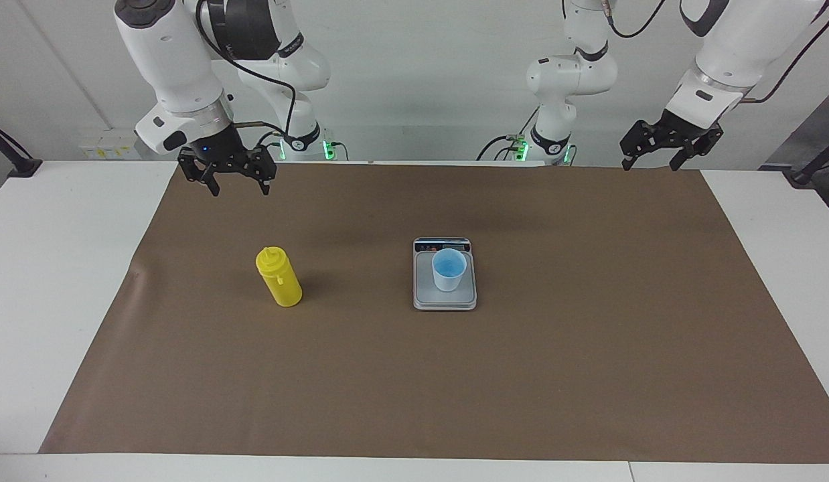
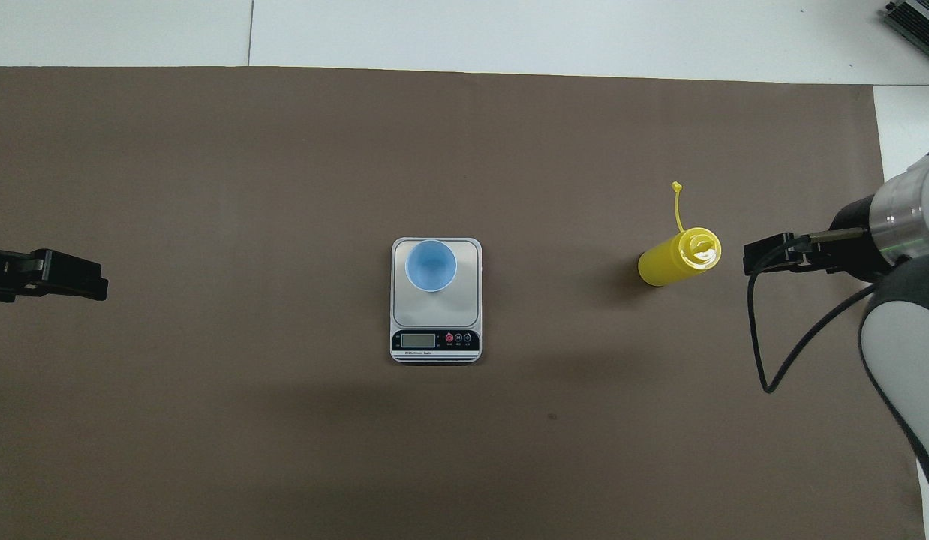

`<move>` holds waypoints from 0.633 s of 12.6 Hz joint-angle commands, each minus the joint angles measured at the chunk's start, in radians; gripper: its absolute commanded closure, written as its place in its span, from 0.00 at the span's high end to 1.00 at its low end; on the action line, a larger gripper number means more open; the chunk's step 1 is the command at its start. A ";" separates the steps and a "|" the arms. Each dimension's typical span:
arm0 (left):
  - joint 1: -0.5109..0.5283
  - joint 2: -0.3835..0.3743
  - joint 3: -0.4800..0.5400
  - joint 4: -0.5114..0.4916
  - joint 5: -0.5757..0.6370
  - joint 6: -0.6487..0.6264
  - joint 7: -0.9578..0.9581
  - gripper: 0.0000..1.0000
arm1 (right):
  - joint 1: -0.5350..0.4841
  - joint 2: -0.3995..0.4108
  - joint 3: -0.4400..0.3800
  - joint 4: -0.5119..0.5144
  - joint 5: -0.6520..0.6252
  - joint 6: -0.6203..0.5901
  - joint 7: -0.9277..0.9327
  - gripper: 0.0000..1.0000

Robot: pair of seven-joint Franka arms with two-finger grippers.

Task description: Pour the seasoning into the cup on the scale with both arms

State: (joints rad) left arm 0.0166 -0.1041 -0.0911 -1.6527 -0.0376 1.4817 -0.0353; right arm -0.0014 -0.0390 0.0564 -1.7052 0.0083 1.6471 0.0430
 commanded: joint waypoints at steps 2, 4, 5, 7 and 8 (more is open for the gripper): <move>-0.009 -0.031 0.007 -0.036 -0.008 0.023 0.008 1.00 | 0.012 0.014 -0.009 0.024 -0.025 -0.023 0.015 1.00; -0.009 -0.031 0.007 -0.036 -0.008 0.023 0.009 1.00 | 0.012 0.013 -0.009 0.021 -0.025 -0.023 0.015 1.00; -0.009 -0.031 0.007 -0.036 -0.008 0.023 0.009 1.00 | 0.014 0.008 -0.009 0.012 -0.027 -0.023 0.015 1.00; -0.009 -0.032 0.007 -0.039 -0.008 0.023 0.009 1.00 | 0.005 0.007 -0.009 0.013 -0.027 -0.029 0.015 1.00; -0.009 -0.034 0.007 -0.042 -0.008 0.023 0.009 1.00 | 0.003 0.008 -0.009 0.015 -0.027 -0.017 0.017 1.00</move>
State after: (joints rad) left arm 0.0165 -0.1043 -0.0911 -1.6539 -0.0376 1.4817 -0.0353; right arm -0.0013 -0.0366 0.0526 -1.7044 0.0078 1.6404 0.0430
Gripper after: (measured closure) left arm 0.000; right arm 0.000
